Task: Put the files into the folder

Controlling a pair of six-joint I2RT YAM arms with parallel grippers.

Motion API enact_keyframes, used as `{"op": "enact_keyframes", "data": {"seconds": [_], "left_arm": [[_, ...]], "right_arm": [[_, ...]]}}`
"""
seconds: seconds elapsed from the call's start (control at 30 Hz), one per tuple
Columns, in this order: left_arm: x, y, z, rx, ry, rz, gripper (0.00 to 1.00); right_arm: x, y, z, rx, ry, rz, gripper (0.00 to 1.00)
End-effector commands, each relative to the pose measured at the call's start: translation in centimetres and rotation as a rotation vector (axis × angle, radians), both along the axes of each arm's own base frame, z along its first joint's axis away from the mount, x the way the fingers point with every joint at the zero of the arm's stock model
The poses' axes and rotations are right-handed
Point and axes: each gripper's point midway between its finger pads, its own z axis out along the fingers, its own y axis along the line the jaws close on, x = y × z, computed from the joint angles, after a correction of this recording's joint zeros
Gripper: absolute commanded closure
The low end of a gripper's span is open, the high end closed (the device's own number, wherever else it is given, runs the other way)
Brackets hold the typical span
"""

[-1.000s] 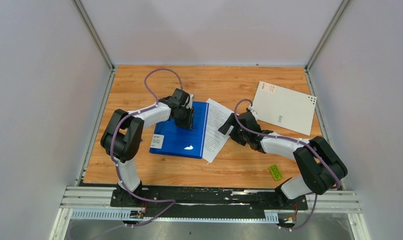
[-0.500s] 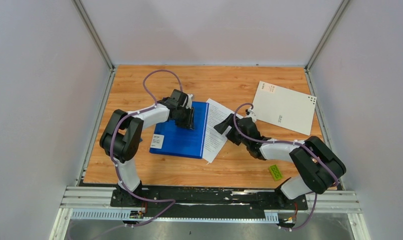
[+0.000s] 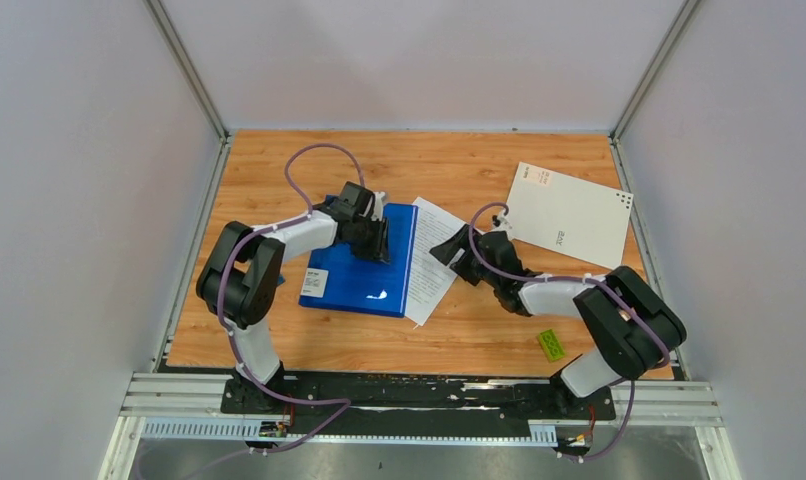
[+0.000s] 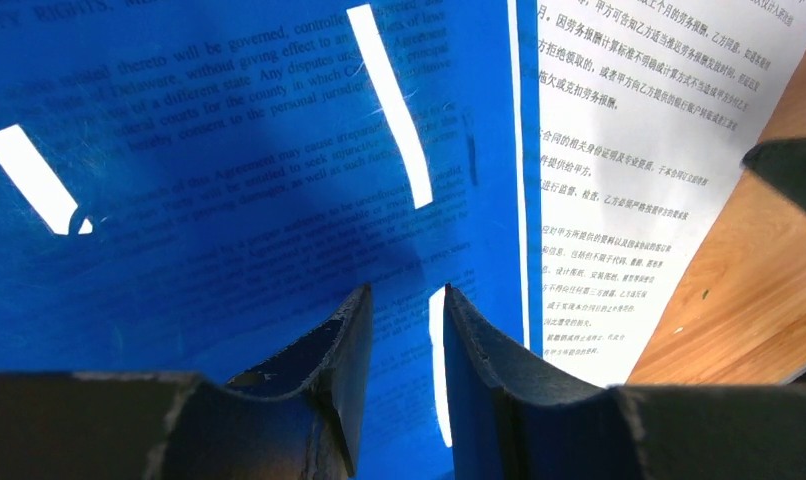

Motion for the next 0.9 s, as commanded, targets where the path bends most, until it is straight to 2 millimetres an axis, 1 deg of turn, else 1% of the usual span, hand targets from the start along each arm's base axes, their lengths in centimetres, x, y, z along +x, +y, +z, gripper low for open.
{"op": "enact_keyframes", "data": {"seconds": [0.0,0.07,0.13,0.2,0.27,0.33,0.37,0.47,0.5,0.6,0.77,0.87], "left_arm": [[-0.2,0.5,1.0,0.010,-0.022,0.001,0.60],[0.1,0.5,1.3,0.014,-0.031,0.001,0.60],[1.0,0.9,2.0,0.046,-0.054,0.005,0.59],[2.6,2.1,2.9,0.114,-0.090,0.029,0.59],[4.2,3.4,3.4,0.146,-0.113,0.075,0.60],[5.0,4.0,3.4,0.113,-0.099,0.110,0.63],[5.3,4.0,3.3,0.094,-0.093,0.118,0.63],[5.4,3.8,2.6,0.083,-0.077,0.117,0.64],[5.3,3.6,2.3,0.080,-0.068,0.111,0.64],[5.0,3.1,1.4,0.056,-0.049,0.095,0.66],[4.6,3.1,0.2,0.062,-0.021,0.089,0.67],[4.4,3.2,-0.4,0.069,-0.004,0.093,0.67]], "right_arm": [[1.9,-3.4,1.0,-0.163,0.019,-0.069,0.27],[2.4,-4.1,1.2,-0.191,0.021,-0.058,0.29],[3.2,-5.2,1.1,-0.245,0.003,-0.039,0.29],[4.3,-6.5,1.3,-0.314,-0.039,0.020,0.27],[5.5,-8.0,1.2,-0.360,-0.045,0.038,0.23],[6.6,-9.1,0.9,-0.376,-0.041,0.055,0.21],[7.0,-9.3,1.0,-0.375,-0.049,0.068,0.20],[8.2,-9.6,0.7,-0.395,-0.065,0.108,0.19],[8.5,-9.6,0.2,-0.412,-0.051,0.119,0.18],[9.5,-10.1,-0.5,-0.455,-0.044,0.130,0.18],[10.1,-10.3,-1.4,-0.479,-0.035,0.152,0.17],[10.0,-10.2,-2.6,-0.494,-0.009,0.170,0.17]]}}
